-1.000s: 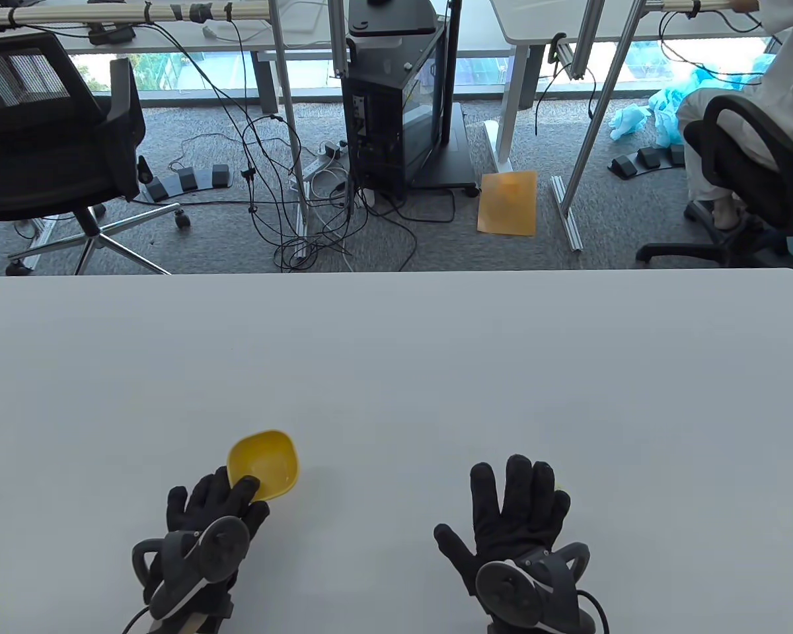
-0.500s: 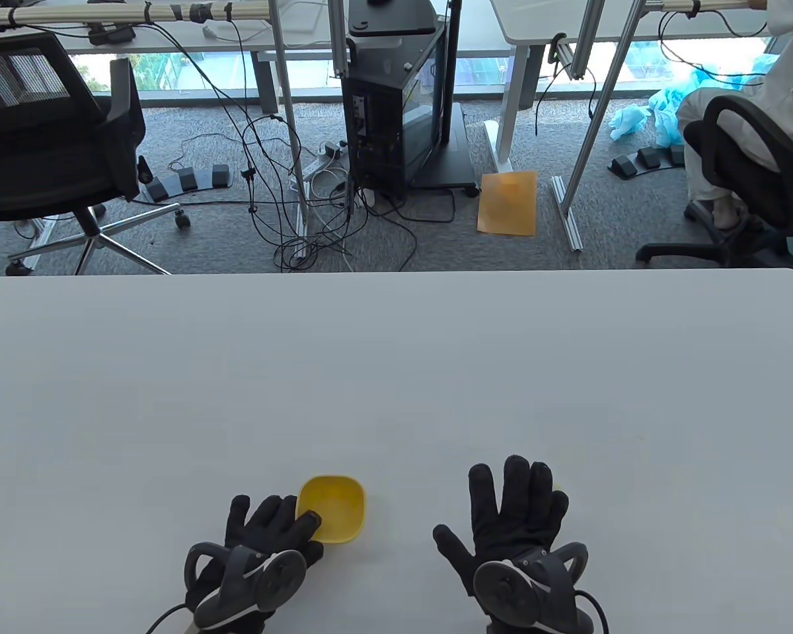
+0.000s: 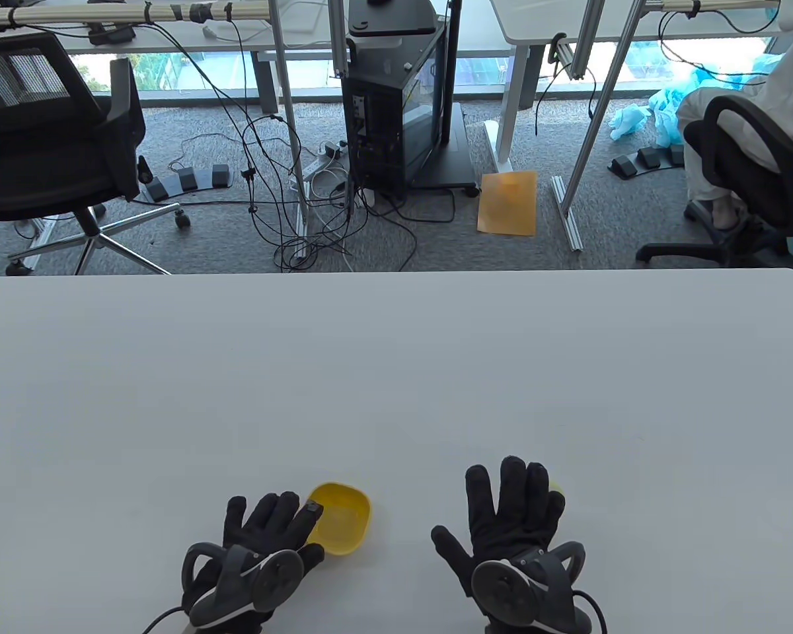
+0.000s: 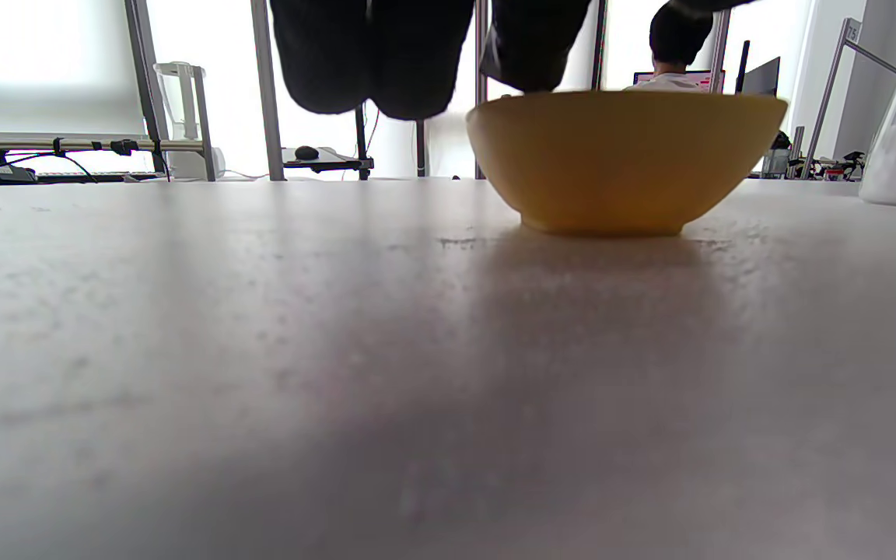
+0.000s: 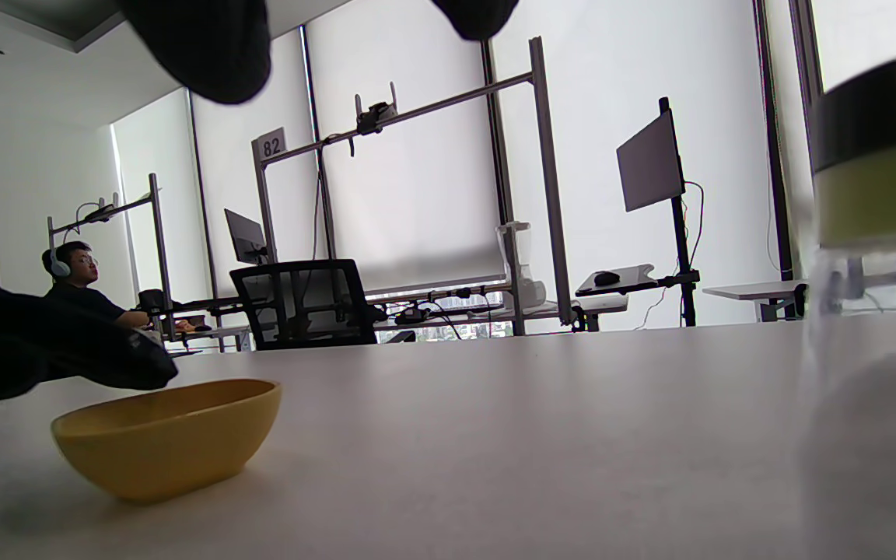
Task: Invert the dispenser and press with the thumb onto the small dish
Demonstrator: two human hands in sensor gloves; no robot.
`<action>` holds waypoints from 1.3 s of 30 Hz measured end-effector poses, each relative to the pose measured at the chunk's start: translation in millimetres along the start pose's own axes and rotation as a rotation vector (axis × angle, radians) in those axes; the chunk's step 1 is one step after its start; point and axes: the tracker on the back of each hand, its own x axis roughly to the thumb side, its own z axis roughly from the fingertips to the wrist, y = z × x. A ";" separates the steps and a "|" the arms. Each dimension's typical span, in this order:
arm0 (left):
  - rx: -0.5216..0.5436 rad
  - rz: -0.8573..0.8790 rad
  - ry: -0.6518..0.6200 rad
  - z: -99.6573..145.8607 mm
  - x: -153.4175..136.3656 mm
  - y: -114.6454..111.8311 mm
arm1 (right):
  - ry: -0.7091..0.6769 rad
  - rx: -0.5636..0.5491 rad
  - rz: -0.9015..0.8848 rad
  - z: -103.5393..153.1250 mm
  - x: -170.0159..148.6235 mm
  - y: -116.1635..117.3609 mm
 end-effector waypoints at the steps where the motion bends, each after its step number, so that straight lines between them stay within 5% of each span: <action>1: 0.010 0.013 0.003 1.5 -1.4 2.2 | 0.000 0.001 0.000 -0.1 0.1 0.1; 18: 0.151 0.055 0.158 39.0 -35.2 47.5 | 0.012 0.019 0.010 -3.2 3.3 4.4; 30: 0.235 0.089 0.219 46.9 -54.1 56.1 | 0.002 0.019 0.016 -4.6 6.7 5.6; 39: 0.218 0.074 0.234 44.5 -53.3 55.0 | 0.108 -0.131 0.011 4.1 -9.2 -8.9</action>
